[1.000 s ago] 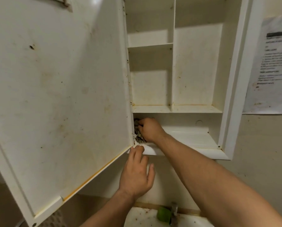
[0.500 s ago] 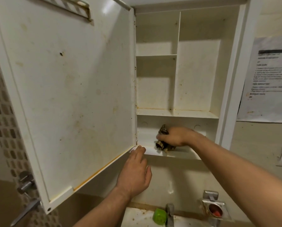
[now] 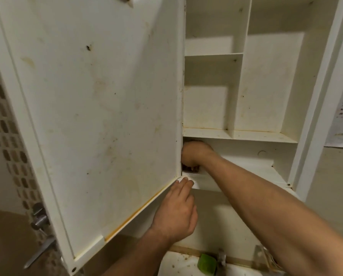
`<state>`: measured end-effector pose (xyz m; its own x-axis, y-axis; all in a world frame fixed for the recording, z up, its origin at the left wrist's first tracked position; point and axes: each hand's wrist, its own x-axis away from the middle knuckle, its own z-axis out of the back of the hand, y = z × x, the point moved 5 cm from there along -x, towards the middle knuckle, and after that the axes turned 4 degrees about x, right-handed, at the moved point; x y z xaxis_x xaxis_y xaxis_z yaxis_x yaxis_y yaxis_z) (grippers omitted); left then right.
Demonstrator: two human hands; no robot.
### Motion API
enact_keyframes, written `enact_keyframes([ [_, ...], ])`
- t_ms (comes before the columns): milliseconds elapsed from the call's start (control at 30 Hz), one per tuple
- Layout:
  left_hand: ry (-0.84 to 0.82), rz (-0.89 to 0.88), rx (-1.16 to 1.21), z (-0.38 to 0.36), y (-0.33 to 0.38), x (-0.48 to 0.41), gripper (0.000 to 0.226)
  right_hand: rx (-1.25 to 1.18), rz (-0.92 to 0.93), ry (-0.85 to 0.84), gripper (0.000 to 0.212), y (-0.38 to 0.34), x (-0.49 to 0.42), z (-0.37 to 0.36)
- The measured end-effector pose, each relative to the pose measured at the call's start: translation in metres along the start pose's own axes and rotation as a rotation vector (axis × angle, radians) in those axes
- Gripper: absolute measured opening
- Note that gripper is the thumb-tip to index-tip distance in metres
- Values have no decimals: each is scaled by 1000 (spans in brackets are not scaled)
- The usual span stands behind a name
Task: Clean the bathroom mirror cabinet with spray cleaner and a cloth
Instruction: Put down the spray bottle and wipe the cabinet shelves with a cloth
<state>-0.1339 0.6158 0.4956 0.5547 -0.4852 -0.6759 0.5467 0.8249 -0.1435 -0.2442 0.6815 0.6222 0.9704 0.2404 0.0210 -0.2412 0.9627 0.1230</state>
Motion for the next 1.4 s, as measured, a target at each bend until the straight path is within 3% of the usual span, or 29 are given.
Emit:
enact_keyframes([
  [133,28,20,19,-3,1,-1,33,-160,-3,1,24,18,-4,6],
  [200,44,46,39,-4,2,-2,34,-349,-52,12,28,33,-2,0],
  [267,59,69,59,-5,4,-5,33,-730,-119,40,24,44,4,-14],
  [367,71,86,95,-6,5,-9,32,-1503,-150,129,20,44,16,-34],
  [433,54,68,78,-6,4,-9,34,-1552,-129,230,18,48,27,-33],
  [533,53,50,44,-4,1,-7,34,-1389,-135,359,21,72,57,-27],
  [700,50,69,-9,-8,8,-8,28,-1419,-284,494,31,116,96,-54],
  [800,40,91,-5,-5,10,-16,27,-1578,-308,574,51,120,93,-61],
  [933,46,124,48,6,14,-27,22,-1971,-241,498,40,102,78,-63],
  [1033,20,165,67,8,13,-28,27,-1783,-182,450,55,86,66,-60],
  [1133,22,189,72,9,13,-28,28,-1221,-101,545,64,71,50,-50],
  [1233,36,168,49,6,12,-26,24,-708,183,479,56,40,29,-37],
  [1400,53,185,38,2,11,-26,23,-231,212,301,47,42,10,-18],
])
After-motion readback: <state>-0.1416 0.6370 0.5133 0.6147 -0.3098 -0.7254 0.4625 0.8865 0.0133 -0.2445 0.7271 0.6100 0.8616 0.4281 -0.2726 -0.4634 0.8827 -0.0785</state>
